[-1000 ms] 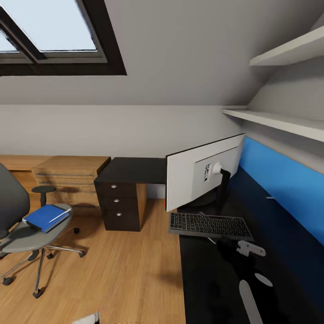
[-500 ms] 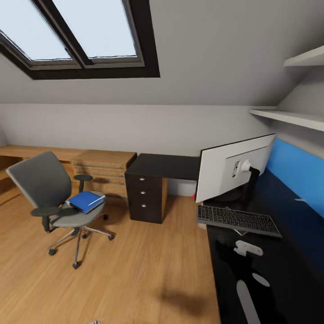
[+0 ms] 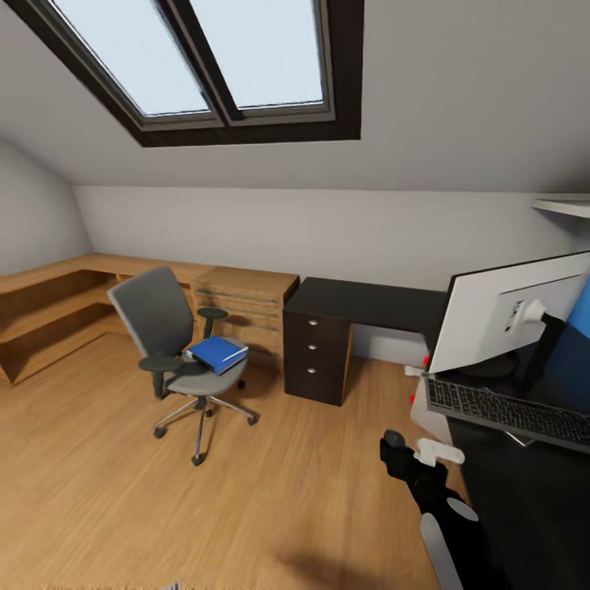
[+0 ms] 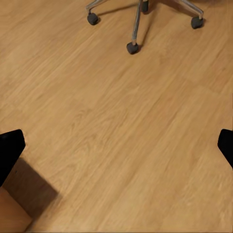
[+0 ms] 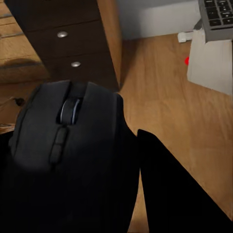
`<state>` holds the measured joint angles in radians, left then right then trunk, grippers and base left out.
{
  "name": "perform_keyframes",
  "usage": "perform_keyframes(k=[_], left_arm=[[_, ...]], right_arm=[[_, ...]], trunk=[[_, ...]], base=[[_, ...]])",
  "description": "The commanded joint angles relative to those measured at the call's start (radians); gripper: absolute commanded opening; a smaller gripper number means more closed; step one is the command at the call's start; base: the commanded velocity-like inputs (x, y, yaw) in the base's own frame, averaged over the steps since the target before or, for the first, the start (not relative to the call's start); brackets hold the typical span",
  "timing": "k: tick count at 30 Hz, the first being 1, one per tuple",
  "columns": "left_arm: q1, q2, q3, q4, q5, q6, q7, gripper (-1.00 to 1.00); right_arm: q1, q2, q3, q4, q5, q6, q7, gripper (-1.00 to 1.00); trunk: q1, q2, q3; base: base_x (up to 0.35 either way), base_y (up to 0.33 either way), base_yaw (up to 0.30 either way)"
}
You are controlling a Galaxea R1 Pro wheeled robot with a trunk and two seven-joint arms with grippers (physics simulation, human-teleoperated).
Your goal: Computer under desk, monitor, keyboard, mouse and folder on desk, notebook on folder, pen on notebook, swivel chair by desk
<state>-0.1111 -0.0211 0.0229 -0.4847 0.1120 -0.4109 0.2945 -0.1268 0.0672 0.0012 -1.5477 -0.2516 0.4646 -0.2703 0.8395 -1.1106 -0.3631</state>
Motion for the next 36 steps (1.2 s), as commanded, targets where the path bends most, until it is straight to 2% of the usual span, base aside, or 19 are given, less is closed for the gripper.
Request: perform_keyframes(k=[1,8,15,26,36], left_arm=[[-0.001,0.0,0.0,0.001,0.009,-0.005,-0.003,1.0],[-0.001,0.0,0.0,0.001,0.009,-0.005,-0.005,1.0],[-0.001,0.0,0.0,0.002,0.009,-0.004,-0.008,1.0],[-0.001,0.0,-0.001,0.014,0.01,-0.003,-0.011,1.0],[-0.001,-0.003,-0.003,0.017,0.009,-0.004,-0.006,1.0]], right_arm=[[-0.001,0.0,0.0,-0.002,-0.014,0.002,-0.011,-1.0],[-0.001,-0.001,0.0,0.003,-0.014,0.002,-0.01,-1.0],[-0.001,-0.002,-0.001,0.003,-0.014,0.002,-0.009,-1.0],[-0.001,-0.006,-0.001,0.003,-0.012,-0.01,-0.008,-1.0],[-0.001,-0.007,-0.003,0.002,-0.011,-0.012,-0.009,-1.0]], trunk=[[0.0,-0.001,-0.002],[0.0,-0.001,-0.005],[0.0,-0.001,-0.005],[0.0,-0.001,-0.005],[0.0,-0.001,-0.003]], base=[[0.0,0.323,0.264],[0.023,0.311,0.198],[0.252,0.152,0.014],[0.328,0.04,0.0],[0.151,0.0,0.0]])
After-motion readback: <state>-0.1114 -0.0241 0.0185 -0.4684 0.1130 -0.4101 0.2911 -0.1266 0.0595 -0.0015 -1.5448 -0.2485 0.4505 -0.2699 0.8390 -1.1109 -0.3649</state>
